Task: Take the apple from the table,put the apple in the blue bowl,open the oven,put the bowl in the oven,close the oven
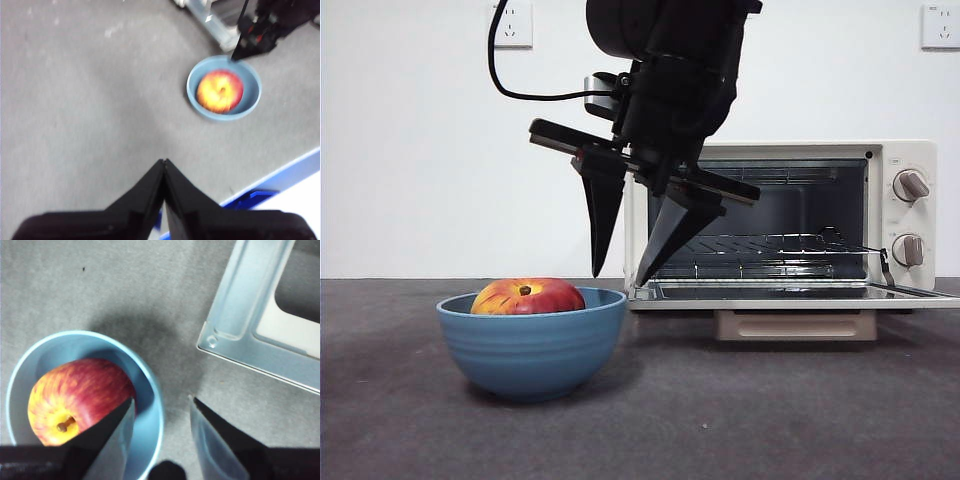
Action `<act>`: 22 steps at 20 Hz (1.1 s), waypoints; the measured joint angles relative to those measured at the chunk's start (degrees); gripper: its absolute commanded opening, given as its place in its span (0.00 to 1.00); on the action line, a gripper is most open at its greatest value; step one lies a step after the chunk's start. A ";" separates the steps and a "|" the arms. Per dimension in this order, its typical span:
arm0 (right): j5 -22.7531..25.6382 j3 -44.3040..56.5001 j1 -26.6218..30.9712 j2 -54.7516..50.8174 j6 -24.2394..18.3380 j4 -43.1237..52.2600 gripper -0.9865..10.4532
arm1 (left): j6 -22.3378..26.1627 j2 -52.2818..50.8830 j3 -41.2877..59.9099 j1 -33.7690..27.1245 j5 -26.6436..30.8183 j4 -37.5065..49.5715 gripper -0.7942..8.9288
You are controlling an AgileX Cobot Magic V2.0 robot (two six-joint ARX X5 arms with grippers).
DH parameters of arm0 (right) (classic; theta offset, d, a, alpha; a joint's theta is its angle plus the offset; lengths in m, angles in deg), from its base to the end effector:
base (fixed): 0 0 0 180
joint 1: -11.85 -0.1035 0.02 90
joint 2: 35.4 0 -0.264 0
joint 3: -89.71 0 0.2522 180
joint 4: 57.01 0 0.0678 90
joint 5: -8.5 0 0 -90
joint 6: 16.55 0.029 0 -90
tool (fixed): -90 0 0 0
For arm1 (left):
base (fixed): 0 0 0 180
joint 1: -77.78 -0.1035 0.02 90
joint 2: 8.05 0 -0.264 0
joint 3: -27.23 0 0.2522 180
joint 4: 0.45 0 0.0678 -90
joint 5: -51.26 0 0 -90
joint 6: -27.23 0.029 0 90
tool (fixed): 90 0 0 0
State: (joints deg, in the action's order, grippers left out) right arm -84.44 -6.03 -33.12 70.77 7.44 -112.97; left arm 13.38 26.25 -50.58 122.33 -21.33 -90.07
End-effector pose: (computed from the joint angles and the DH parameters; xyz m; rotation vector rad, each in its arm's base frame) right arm 0.2680 0.2698 0.2227 -0.0713 1.2288 0.4870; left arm 0.0424 -0.0296 0.3571 0.1901 0.7405 -0.3582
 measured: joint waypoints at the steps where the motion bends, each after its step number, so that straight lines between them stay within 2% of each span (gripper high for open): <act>1: 0.00 0.00 -0.02 0.02 0.00 0.28 0.25 | -0.31 -0.11 0.02 0.00 -0.39 0.07 0.07; 10: 0.15 0.00 -0.50 2.82 0.02 0.31 0.24 | -0.79 -0.09 0.02 0.00 -1.55 0.07 0.07; 14: 0.13 0.00 -0.59 4.66 0.02 0.20 0.17 | -0.74 -0.09 0.02 0.00 -1.75 0.07 0.07; 16: 0.20 0.00 -0.85 4.83 0.02 0.35 0.07 | -0.39 -0.09 0.02 0.00 -1.75 0.07 0.07; 22: 0.24 -0.59 -1.46 4.76 -0.02 -2.01 0.08 | 0.33 -0.09 0.02 0.00 -1.22 0.07 0.07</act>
State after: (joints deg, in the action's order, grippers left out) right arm -84.20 -6.62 -34.58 75.53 7.42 -114.98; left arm 13.71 26.16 -50.56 122.33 -22.56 -90.00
